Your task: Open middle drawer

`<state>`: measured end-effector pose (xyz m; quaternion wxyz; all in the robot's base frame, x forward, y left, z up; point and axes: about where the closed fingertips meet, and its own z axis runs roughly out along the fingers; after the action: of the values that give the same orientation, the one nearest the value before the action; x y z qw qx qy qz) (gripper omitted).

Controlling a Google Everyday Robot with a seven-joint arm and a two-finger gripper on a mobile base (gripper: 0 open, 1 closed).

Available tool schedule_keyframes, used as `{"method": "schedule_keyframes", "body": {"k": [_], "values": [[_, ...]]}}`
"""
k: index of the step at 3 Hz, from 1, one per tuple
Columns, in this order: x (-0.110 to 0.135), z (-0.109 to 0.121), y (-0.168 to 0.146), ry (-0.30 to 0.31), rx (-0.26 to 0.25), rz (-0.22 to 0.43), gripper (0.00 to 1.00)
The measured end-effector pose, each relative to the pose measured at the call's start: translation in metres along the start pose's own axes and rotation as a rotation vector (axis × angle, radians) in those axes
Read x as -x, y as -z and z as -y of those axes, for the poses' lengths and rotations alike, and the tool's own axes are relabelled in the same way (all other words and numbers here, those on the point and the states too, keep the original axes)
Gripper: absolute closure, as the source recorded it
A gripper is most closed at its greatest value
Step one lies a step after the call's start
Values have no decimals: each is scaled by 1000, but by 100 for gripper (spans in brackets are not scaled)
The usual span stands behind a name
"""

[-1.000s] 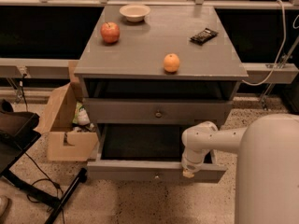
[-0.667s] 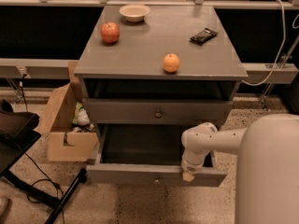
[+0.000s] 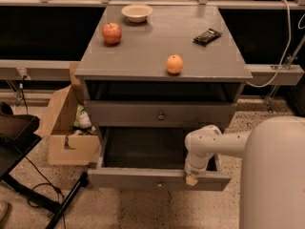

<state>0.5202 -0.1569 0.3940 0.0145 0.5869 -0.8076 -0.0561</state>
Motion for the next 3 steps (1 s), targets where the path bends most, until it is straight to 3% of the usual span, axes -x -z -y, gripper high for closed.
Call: {"method": "schedule_keyframes", "body": {"k": [2,3], "values": [[-1,-1,-2,0,3,-1,8],[-1,-2,-3,0,6,-2,0]]}}
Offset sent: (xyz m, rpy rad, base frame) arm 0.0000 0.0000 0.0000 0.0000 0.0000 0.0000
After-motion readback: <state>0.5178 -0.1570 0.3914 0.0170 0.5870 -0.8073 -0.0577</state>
